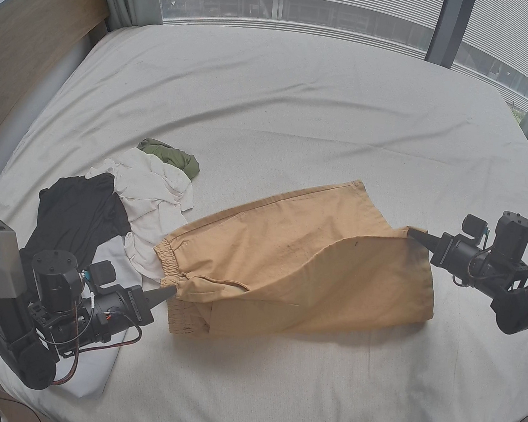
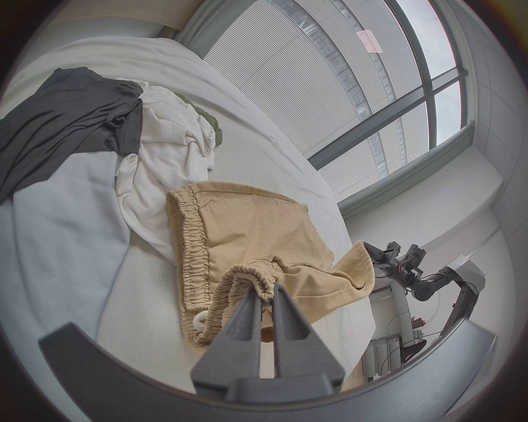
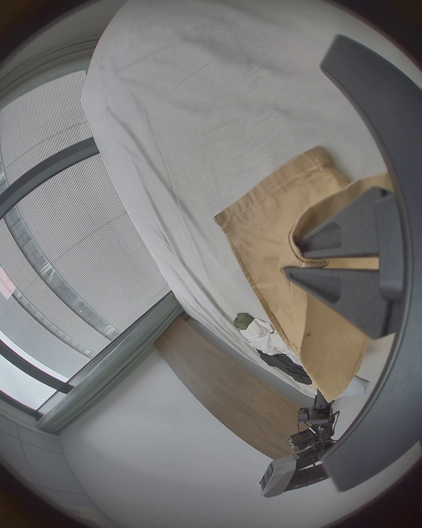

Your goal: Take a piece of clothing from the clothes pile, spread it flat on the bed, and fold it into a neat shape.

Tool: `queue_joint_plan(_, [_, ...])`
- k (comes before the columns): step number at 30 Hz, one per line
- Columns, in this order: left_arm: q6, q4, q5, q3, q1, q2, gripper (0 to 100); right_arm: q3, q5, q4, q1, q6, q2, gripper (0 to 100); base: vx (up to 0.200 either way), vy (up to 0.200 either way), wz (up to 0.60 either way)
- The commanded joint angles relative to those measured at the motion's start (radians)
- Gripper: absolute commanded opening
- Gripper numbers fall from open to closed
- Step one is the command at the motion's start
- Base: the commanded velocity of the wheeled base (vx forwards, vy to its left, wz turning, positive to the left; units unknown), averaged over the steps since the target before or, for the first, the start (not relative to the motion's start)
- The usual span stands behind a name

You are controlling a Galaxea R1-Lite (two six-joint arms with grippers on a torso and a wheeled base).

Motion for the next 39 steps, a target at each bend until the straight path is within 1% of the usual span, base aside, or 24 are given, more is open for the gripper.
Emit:
queue_joint_plan(1, [-0.002,-0.001,0.015,-0.023,0.005,0.003,0,-0.069,0.001,0.017,0.009,-0.001,0.018,0,0.000,0.000,0.00])
queue_joint_plan(3, [-0.008,-0.001,0.032,-0.023,0.005,0.003,0,-0.091,0.001,0.025,0.010,-0.001,0.026,0,0.000,0.000,0.00])
queue_joint_plan(17, [-0.010,-0.001,0.035,-0.036,0.010,0.005,0,-0.213,0.001,0.043,0.023,-0.004,0.098,0,0.000,0.000,0.00])
queue_joint_plan(25, [-0.034,-0.001,0.043,-0.054,0.015,0.010,0,-0.287,0.001,0.065,0.041,-0.005,0.123,0,0.000,0.000,0.00])
queue_joint_plan(28, [-0.034,0.001,0.043,-0.069,0.036,0.014,0,-0.308,-0.001,0.094,0.049,-0.005,0.123,0,0.000,0.000,0.00])
queue_joint_plan(33, [-0.056,0.001,0.043,-0.086,0.044,0.025,0,-0.360,-0.001,0.119,0.058,-0.008,0.144,0,0.000,0.000,0.00])
queue_joint_plan(36, [-0.063,0.001,0.052,-0.095,0.044,0.028,0,-0.396,-0.001,0.132,0.058,-0.010,0.158,0,0.000,0.000,0.00])
queue_joint_plan(39, [-0.065,0.001,0.072,-0.106,0.045,0.045,0,-0.437,-0.003,0.177,0.058,-0.011,0.172,0,0.000,0.000,0.00])
